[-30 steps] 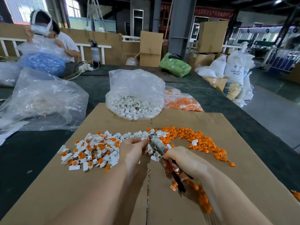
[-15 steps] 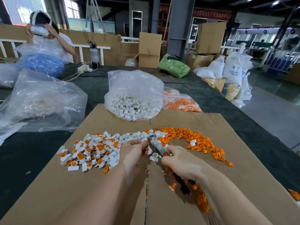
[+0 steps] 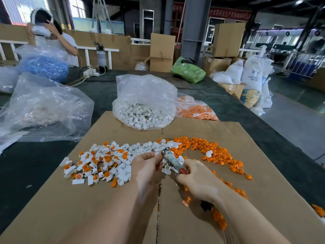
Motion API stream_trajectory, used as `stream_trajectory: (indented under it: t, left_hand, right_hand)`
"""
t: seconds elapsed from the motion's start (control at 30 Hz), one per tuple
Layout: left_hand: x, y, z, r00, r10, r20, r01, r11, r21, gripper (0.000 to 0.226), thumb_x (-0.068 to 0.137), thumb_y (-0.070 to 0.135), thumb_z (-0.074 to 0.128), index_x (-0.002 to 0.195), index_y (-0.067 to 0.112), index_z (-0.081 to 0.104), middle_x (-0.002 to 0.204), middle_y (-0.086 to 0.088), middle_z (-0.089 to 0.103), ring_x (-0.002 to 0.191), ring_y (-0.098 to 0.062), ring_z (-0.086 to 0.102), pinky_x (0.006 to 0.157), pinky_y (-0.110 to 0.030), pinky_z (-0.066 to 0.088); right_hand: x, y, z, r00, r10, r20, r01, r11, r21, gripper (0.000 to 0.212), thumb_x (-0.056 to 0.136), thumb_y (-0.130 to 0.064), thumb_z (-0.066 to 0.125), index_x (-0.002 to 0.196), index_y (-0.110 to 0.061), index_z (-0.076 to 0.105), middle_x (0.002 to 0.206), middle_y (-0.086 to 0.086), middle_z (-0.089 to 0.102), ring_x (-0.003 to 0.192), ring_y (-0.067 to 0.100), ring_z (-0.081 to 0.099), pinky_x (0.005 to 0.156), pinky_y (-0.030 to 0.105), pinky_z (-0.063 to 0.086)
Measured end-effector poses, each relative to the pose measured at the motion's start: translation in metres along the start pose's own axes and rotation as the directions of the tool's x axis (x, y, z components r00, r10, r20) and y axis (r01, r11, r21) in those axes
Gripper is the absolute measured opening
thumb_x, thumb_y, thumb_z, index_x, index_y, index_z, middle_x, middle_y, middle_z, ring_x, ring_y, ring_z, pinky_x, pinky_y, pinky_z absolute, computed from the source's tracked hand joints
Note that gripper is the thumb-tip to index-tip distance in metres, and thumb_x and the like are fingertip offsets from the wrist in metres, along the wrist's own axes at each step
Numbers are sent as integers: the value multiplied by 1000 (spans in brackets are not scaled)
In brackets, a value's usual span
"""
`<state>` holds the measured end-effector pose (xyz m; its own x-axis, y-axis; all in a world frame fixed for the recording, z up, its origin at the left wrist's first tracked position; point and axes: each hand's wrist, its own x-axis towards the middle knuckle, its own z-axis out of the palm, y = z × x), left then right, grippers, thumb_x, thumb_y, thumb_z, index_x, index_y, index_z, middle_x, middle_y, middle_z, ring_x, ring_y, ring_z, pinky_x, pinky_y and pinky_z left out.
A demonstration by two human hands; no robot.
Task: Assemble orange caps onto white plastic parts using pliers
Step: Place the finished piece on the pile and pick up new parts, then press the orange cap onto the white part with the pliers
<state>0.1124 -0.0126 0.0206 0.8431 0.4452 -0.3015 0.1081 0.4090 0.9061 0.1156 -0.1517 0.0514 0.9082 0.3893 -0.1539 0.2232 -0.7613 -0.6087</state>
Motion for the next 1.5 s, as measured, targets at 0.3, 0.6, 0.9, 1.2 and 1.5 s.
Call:
stream_trajectory:
  t: [0.3, 0.6, 0.9, 1.2, 1.5]
  left_hand:
    - [10, -19, -17, 977, 209, 44, -210, 909, 359, 9, 88, 8, 64, 97, 7, 66, 65, 0, 60, 56, -6, 56, 55, -15, 46]
    - [8, -31, -22, 923, 330, 200, -381, 698, 606, 15, 94, 20, 56, 103, 26, 66, 96, 17, 61, 83, 7, 53, 68, 3, 34]
    - [10, -30, -24, 897, 345, 277, -442, 665, 602, 15, 90, 18, 62, 82, 30, 65, 83, 21, 63, 81, 6, 57, 66, 0, 37]
    - [1, -32, -30, 891, 249, 379, -445, 644, 622, 32, 79, 13, 72, 105, 31, 64, 91, 12, 65, 80, 1, 60, 68, -3, 42]
    - [2, -35, -26, 857, 340, 387, -515, 562, 647, 30, 82, 16, 71, 109, 27, 63, 93, 11, 64, 83, 2, 57, 70, 0, 38]
  right_hand:
    - [17, 38, -11, 938, 143, -317, -204, 964, -168, 44, 72, -51, 70, 96, -19, 52, 93, -3, 54, 87, 16, 52, 68, 31, 45]
    - [33, 74, -3, 891, 156, -426, -334, 862, -383, 73, 78, -72, 49, 126, -17, 49, 123, 3, 52, 119, 23, 45, 96, 36, 42]
    - [19, 38, 46, 686, -510, -519, 231, 829, -510, 29, 65, -8, 84, 91, -15, 73, 86, 1, 68, 80, 24, 64, 71, 41, 51]
    - [21, 30, 59, 700, -473, -535, 391, 881, -268, 12, 75, -1, 75, 76, -10, 68, 75, 0, 65, 71, 21, 59, 63, 37, 51]
    - [19, 36, 59, 684, -424, -594, 397, 899, -183, 9, 79, -1, 71, 83, -9, 69, 79, -1, 65, 78, 17, 59, 70, 29, 51]
